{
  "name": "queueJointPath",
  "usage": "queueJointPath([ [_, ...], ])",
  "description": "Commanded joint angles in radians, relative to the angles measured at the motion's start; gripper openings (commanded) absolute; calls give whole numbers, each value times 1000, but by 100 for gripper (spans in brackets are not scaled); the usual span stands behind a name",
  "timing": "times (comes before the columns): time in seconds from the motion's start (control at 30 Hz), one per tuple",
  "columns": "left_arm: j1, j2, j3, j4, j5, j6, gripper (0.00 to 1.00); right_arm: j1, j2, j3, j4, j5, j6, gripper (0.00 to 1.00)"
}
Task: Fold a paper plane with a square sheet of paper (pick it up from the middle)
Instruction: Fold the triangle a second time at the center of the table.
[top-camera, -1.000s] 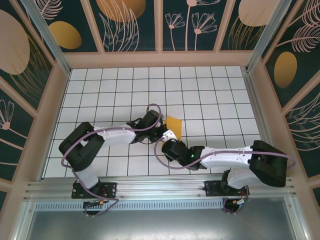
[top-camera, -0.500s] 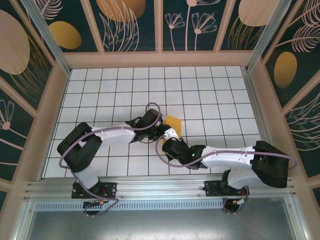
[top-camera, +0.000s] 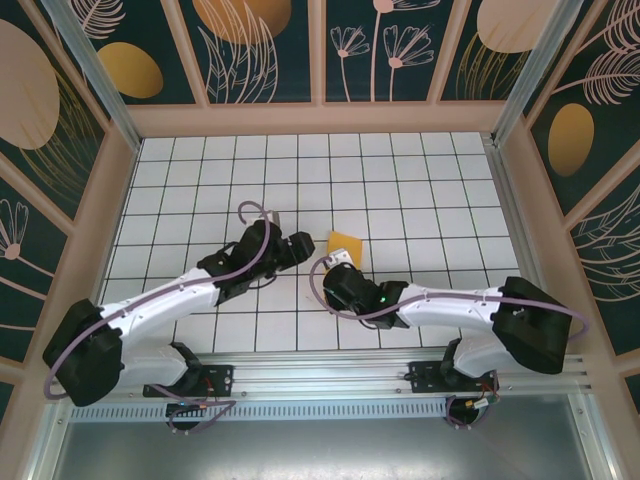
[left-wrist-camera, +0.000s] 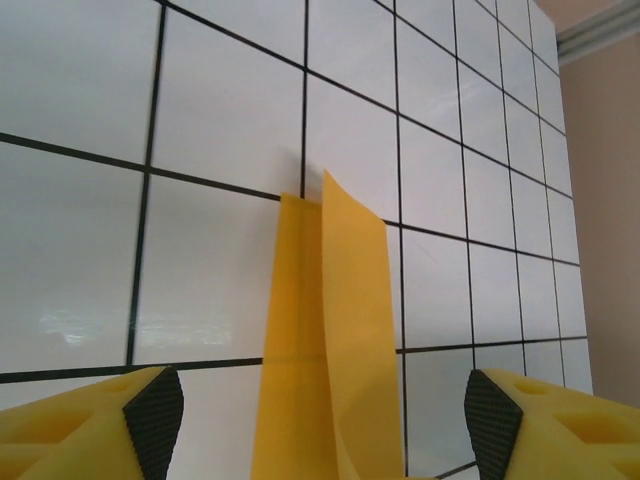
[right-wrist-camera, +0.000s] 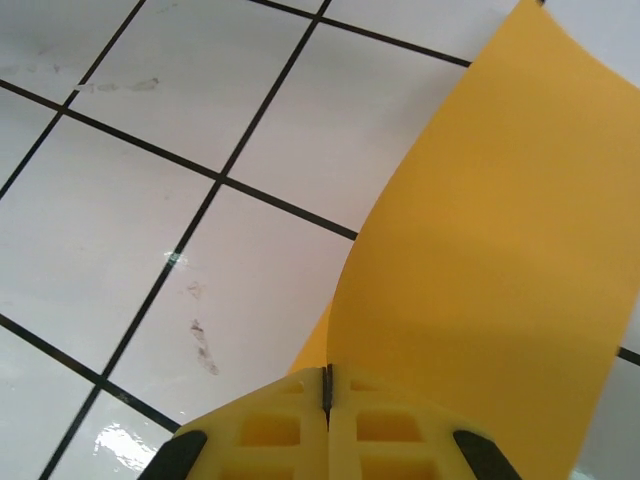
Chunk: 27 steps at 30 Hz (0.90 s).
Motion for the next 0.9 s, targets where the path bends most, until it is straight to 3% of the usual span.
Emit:
queueJointPath([
  [0.0, 8, -70, -65, -50, -95, -30, 75, -5, 46, 66, 29, -49, 40, 0],
  [0.33, 9, -179, -187, -18, -96, -59, 58, -15, 106, 154, 18, -97, 98, 0],
  [0.63, 9, -108, -199, 68, -5, -44, 55, -92, -23, 116, -117, -33, 133, 0],
  [0.87, 9, -7, -175, 153, 104, -24, 50, -121, -107, -11, -78, -149, 231, 1],
])
